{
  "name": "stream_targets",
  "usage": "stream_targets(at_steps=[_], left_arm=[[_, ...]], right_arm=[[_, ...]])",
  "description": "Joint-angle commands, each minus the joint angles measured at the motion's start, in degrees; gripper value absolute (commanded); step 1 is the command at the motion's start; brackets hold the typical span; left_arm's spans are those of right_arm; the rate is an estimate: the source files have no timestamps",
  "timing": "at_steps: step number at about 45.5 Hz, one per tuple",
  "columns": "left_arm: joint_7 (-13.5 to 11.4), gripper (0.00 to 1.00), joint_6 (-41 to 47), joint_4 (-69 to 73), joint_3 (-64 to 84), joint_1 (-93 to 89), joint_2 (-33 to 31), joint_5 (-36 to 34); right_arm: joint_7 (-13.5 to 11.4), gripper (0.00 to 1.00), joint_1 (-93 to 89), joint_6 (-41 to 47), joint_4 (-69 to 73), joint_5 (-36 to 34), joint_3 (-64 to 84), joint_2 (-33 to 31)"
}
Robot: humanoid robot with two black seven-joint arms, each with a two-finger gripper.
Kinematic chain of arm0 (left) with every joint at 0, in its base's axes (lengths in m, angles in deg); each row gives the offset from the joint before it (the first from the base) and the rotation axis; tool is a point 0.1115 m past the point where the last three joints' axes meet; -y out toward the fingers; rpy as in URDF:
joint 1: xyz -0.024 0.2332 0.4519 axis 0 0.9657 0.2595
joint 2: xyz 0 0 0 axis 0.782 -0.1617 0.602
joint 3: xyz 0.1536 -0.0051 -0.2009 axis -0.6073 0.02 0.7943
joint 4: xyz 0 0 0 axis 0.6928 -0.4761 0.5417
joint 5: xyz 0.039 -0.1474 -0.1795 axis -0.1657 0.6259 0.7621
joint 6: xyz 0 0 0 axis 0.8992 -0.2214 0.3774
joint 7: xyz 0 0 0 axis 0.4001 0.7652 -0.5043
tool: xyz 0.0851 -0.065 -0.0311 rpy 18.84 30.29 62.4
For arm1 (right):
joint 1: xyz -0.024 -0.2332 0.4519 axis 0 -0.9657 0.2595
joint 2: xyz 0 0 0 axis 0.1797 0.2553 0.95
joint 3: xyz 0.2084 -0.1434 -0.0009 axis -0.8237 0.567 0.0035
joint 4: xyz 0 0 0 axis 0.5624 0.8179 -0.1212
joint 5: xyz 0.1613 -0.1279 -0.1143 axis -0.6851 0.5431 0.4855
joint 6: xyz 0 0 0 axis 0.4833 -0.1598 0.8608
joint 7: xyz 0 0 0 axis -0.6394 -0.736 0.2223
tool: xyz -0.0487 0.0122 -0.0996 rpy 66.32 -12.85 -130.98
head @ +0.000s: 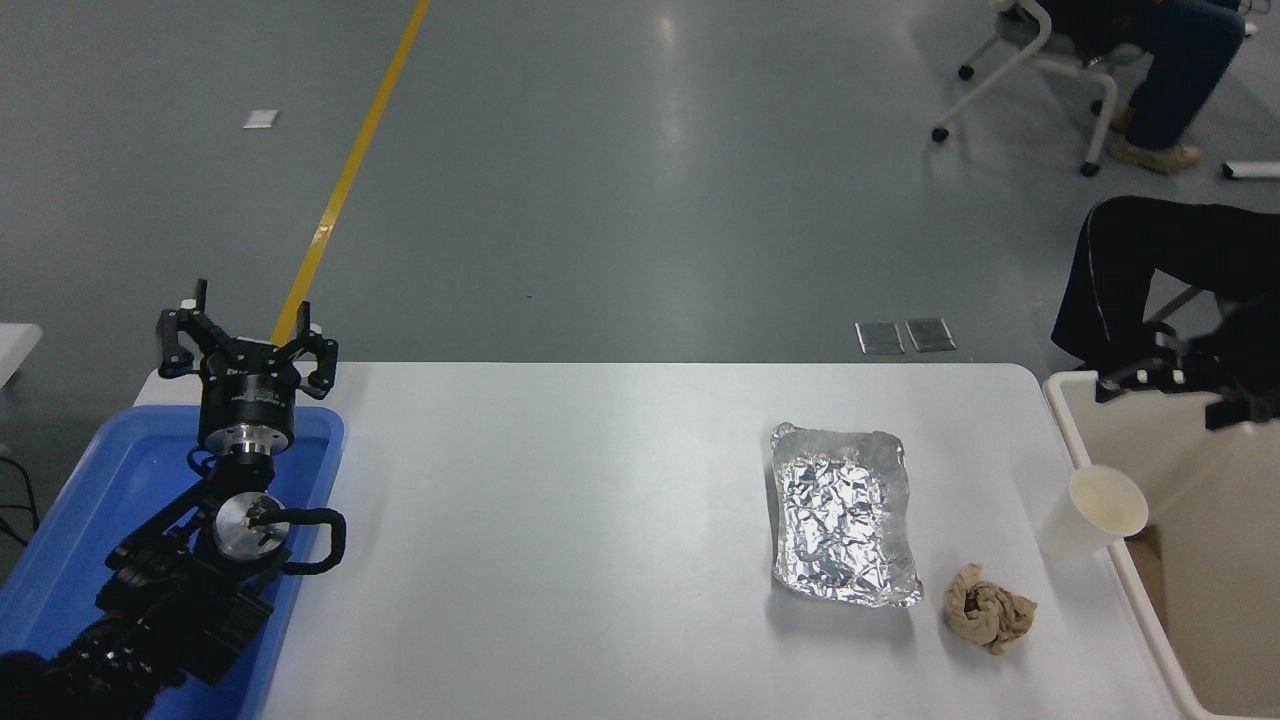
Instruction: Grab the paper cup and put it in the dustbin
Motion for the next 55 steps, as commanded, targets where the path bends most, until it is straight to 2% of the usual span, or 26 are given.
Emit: stream_targets(at_steps=[1, 16, 46, 50, 55], left_arm=[[0.0, 0.99, 0.1, 0.0, 0.0, 0.0, 0.0, 0.0], [0.0, 0.99, 0.1, 0.0, 0.1, 0.1, 0.0, 0.1], [0.0, 0.99, 0.1, 0.0, 0.0, 0.0, 0.0, 0.0], [-0.1, 0.99, 0.1, 0.0, 0.0, 0.0, 0.0, 0.0], [-0.1, 0.99, 0.1, 0.0, 0.0, 0.0, 0.0, 0.0]], right_arm=[[0.3, 0.92, -18.3, -2.8, -13.2, 0.6, -7.6, -0.3], [0.4, 0.90, -33.3, -4.7, -23.1, 0.6, -16.2, 0.5], [0.3, 0.89, -48.5, -5.3, -38.6, -0.5, -24.3, 9.8], [0.3, 0.78, -50.2, -5.3, -40.5, -0.5, -25.4, 11.3], [0.2, 0.47, -52.4, -5.4, -42.9, -0.5, -26.0, 12.9]])
